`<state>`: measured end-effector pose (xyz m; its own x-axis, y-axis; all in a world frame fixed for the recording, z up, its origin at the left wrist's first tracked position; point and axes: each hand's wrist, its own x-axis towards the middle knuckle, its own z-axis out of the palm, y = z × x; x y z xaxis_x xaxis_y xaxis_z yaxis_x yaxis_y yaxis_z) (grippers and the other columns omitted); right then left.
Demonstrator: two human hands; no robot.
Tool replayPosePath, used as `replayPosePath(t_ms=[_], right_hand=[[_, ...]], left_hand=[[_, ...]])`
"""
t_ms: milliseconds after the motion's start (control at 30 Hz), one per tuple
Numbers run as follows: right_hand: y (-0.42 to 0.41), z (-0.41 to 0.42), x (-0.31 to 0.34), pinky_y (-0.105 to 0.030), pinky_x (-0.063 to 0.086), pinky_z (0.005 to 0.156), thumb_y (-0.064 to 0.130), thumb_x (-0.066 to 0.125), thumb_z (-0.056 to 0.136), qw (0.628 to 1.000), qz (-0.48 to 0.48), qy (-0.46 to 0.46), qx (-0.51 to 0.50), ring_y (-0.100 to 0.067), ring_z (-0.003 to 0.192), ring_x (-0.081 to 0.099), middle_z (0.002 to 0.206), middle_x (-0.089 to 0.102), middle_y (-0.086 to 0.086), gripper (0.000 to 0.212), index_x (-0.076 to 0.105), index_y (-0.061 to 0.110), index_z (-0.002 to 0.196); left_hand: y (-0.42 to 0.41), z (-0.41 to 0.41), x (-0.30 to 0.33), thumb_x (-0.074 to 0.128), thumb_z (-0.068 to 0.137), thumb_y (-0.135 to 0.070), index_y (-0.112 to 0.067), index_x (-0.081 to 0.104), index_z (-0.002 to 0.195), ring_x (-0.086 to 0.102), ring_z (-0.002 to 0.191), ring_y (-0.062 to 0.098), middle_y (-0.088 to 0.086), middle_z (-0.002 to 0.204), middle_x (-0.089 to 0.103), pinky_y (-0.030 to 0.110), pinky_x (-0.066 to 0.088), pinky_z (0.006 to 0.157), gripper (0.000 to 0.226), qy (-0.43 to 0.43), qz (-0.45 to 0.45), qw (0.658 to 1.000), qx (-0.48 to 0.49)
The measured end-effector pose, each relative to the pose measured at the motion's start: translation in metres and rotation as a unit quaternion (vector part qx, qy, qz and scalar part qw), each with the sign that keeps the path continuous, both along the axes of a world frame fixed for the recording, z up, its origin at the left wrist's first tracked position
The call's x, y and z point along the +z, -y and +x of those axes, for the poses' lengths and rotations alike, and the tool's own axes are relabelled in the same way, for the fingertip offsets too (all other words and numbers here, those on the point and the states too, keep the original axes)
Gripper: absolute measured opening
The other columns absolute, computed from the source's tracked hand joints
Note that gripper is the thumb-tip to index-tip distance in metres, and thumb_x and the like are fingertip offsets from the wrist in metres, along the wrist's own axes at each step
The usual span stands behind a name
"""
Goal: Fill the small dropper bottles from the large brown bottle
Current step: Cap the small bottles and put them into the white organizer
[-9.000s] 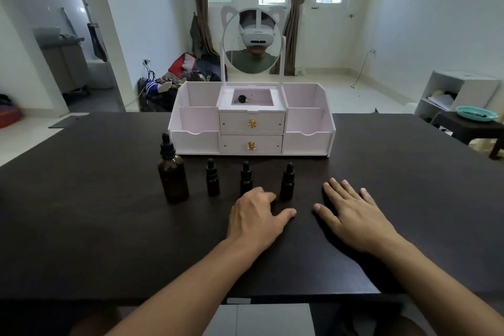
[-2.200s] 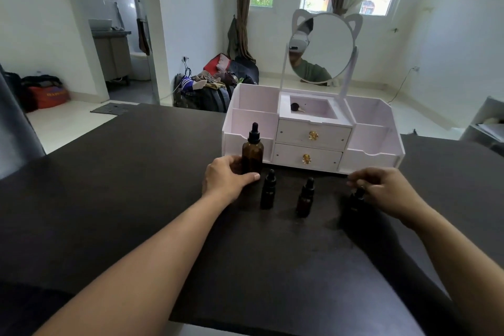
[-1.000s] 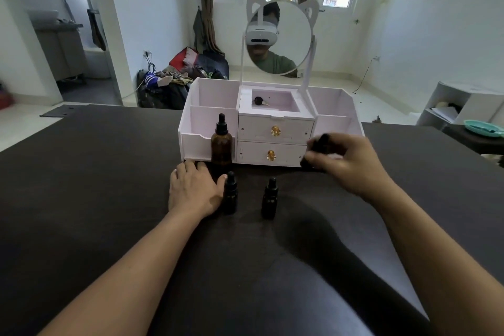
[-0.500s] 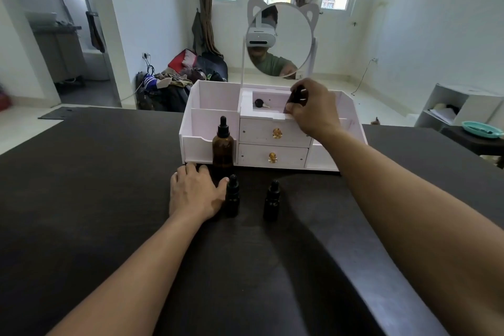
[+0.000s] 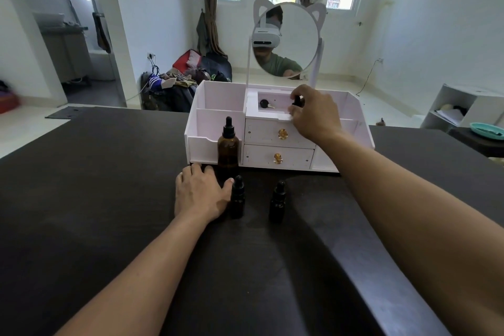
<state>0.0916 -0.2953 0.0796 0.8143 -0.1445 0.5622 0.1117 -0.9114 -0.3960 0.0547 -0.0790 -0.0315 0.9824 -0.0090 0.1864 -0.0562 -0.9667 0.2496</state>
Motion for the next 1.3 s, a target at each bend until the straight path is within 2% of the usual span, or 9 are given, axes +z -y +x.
replayPosePath(t_ms=[167,333,633,767,967,1100,1167,1233,1300], right_hand=[[0.006,0.004,0.0,-0.046,0.037,0.103,0.024,0.054,0.097,0.999,0.005,-0.031,-0.03,-0.029,0.106,0.06,0.111,0.069,-0.005,0.022,0.061,0.019,0.118],[0.01,0.007,0.006,-0.048,0.042,0.103,0.027,0.059,0.095,0.998,0.009,-0.052,-0.02,-0.029,0.106,0.06,0.111,0.069,-0.007,0.022,0.06,0.019,0.116],[0.015,0.009,0.007,-0.05,0.045,0.1,0.026,0.06,0.095,0.997,-0.049,-0.058,-0.021,-0.031,0.101,0.06,0.107,0.069,-0.012,0.02,0.065,0.015,0.112],[0.018,0.008,0.004,-0.051,0.045,0.101,0.024,0.059,0.096,0.998,-0.036,-0.053,-0.018,-0.032,0.104,0.061,0.11,0.069,-0.013,0.022,0.066,0.013,0.114],[0.02,-0.002,0.005,-0.039,0.047,0.1,0.029,0.068,0.09,0.999,0.046,-0.027,0.005,-0.025,0.116,0.059,0.126,0.065,-0.006,0.047,0.054,0.016,0.133],[0.009,-0.043,0.001,-0.031,0.048,0.096,0.023,0.072,0.086,0.996,0.035,0.066,0.05,-0.017,0.107,0.061,0.116,0.068,0.0,0.039,0.062,0.016,0.123],[0.004,-0.067,-0.004,-0.03,0.054,0.092,0.015,0.072,0.085,0.988,0.055,0.004,0.142,-0.009,0.1,0.064,0.11,0.068,0.004,0.033,0.065,0.017,0.117],[0.001,-0.09,-0.011,-0.028,0.055,0.089,0.008,0.07,0.084,0.961,0.071,-0.119,0.237,-0.005,0.102,0.064,0.113,0.068,0.005,0.034,0.066,0.017,0.117],[0.0,-0.103,-0.02,-0.024,0.053,0.087,0.009,0.069,0.085,0.937,0.073,-0.203,0.274,-0.005,0.104,0.063,0.116,0.067,0.007,0.037,0.065,0.019,0.12]], left_hand=[[0.0,0.0,0.0,0.04,0.094,-0.055,-0.012,0.055,0.126,0.04,0.126,0.03,0.014,0.133,0.048,0.042,0.031,0.11,0.056,0.001,0.0,1.0,0.002],[0.001,0.0,0.0,0.04,0.094,-0.055,-0.012,0.054,0.126,0.04,0.125,0.03,0.014,0.133,0.048,0.041,0.032,0.109,0.056,0.001,-0.002,1.0,0.003],[0.001,0.0,0.001,0.041,0.094,-0.055,-0.012,0.055,0.125,0.04,0.125,0.029,0.013,0.132,0.048,0.041,0.032,0.11,0.055,-0.001,-0.011,1.0,0.002],[0.001,-0.001,0.002,0.041,0.094,-0.055,-0.013,0.054,0.126,0.04,0.126,0.029,0.013,0.133,0.047,0.042,0.031,0.11,0.055,-0.005,-0.014,1.0,0.002],[0.0,-0.001,0.002,0.04,0.094,-0.056,-0.012,0.055,0.126,0.04,0.125,0.029,0.013,0.132,0.048,0.041,0.031,0.11,0.056,-0.002,-0.015,1.0,0.002],[0.0,-0.001,0.002,0.04,0.094,-0.056,-0.012,0.054,0.127,0.04,0.126,0.03,0.014,0.133,0.047,0.042,0.031,0.11,0.057,-0.005,-0.009,1.0,0.003],[0.001,-0.001,0.002,0.039,0.094,-0.055,-0.011,0.055,0.126,0.041,0.125,0.03,0.015,0.132,0.048,0.042,0.031,0.11,0.056,-0.004,0.0,1.0,0.004],[0.002,-0.001,0.001,0.039,0.095,-0.055,-0.011,0.055,0.124,0.042,0.125,0.031,0.016,0.132,0.048,0.043,0.031,0.11,0.056,-0.005,0.006,1.0,0.003],[0.003,-0.001,0.0,0.039,0.095,-0.055,-0.01,0.055,0.124,0.042,0.125,0.031,0.016,0.132,0.048,0.044,0.031,0.111,0.056,-0.009,0.009,1.0,0.001]])
